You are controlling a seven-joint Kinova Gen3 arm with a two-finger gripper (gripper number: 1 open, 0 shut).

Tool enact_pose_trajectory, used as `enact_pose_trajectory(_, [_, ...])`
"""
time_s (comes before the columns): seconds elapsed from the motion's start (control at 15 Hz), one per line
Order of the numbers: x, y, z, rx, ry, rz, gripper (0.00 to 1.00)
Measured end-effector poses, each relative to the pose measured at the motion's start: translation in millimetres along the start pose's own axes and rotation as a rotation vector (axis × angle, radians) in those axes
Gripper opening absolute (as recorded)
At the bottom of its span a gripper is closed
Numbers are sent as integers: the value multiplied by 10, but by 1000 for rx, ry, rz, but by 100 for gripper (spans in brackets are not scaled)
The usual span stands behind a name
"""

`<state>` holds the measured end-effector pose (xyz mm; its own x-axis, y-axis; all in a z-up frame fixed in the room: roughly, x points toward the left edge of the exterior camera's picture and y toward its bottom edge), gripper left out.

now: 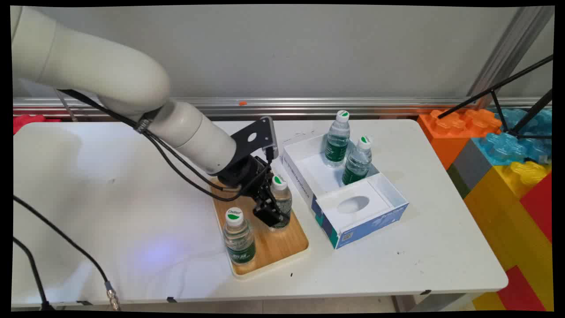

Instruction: Pick up the green bottle from the white box

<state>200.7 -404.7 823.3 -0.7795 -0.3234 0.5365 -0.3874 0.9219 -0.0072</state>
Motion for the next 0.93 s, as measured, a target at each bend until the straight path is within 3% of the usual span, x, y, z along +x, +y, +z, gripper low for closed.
enact_pose_trajectory(0.53, [-59, 31, -422, -12, 19, -5, 100])
enact_pose_trajectory(0.93, [35, -34, -1042, -11, 46, -45, 100])
